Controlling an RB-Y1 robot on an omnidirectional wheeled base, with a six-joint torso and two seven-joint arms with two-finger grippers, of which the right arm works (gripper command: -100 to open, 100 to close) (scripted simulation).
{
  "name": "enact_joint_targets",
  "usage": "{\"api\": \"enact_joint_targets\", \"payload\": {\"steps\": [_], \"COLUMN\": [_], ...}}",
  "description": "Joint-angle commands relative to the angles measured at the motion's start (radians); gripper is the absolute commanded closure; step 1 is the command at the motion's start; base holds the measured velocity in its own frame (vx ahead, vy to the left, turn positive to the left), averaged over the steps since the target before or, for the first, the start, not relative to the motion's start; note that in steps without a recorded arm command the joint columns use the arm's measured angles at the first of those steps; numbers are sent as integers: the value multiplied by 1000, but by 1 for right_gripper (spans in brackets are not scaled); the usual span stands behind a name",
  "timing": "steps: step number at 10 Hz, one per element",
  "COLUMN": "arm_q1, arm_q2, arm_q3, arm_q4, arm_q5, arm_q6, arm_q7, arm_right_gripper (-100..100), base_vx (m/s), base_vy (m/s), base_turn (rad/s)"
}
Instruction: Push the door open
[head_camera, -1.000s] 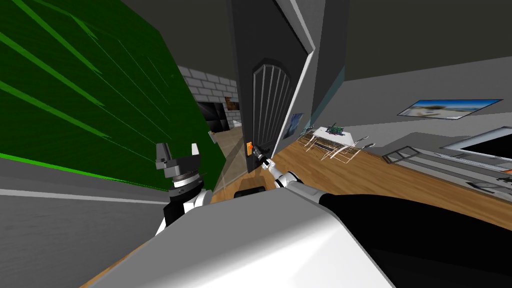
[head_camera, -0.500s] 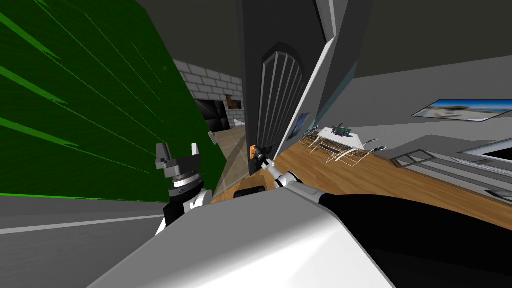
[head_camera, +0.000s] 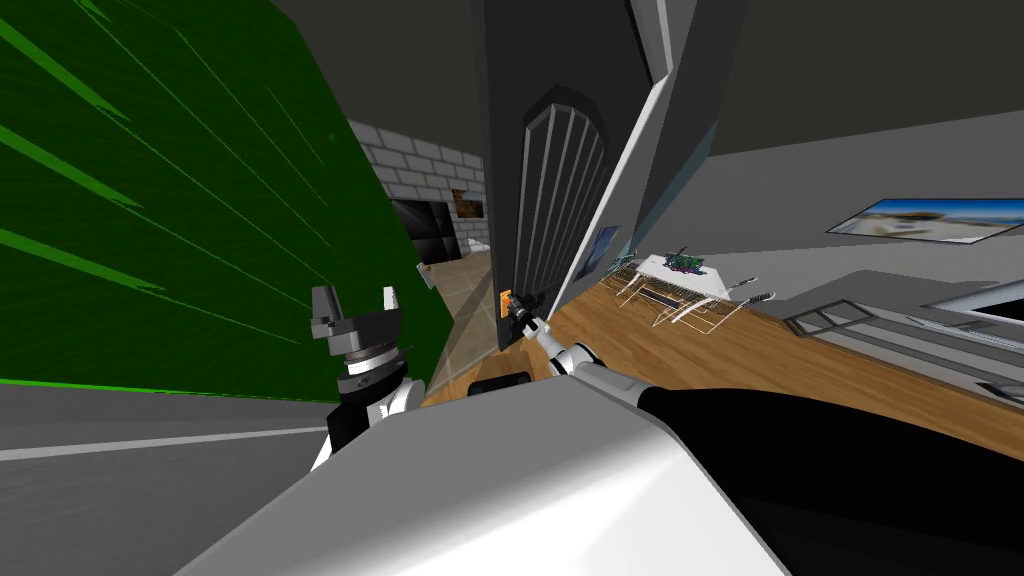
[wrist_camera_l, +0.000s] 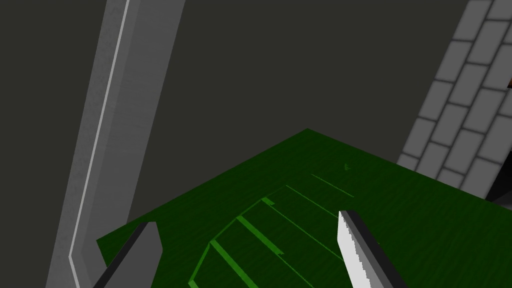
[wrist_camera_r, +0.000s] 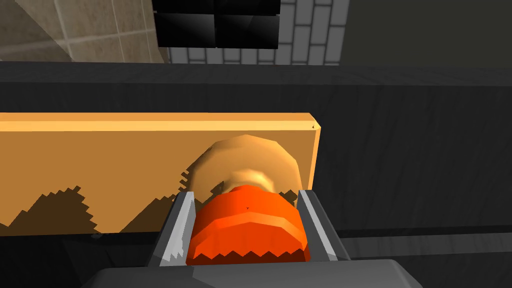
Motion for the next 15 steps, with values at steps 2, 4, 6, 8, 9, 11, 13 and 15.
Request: {"api": "enact_joint_targets", "payload": {"steps": [2, 4, 6, 8, 9, 11, 13, 15], "arm_q1": [0, 0, 0, -1, -1, -2, -2, 0], "arm_q2": [2, 4, 4, 9, 12, 15, 15, 18], "arm_q3": [-14, -27, -27, -50, -64, -79, -79, -83], "arm_q4": [0, -1, -1, -1, -1, -2, -2, -6], "arm_q5": [-6, -11, -11, -20, -26, -32, -32, -35], "arm_q6": [4, 8, 8, 16, 20, 25, 25, 36], "arm_q7": [17, 33, 33, 61, 78, 96, 96, 101], "arm_right_gripper": [100, 100, 100, 100, 100, 100, 100, -100], "base_vx": [36, 133, 87, 125, 147, 112, 70, 40], "base_vy": [18, 67, 37, 62, 104, 82, 11, 35], "base_turn": [-21, -38, 1, -70, -44, -51, -42, -91]}}
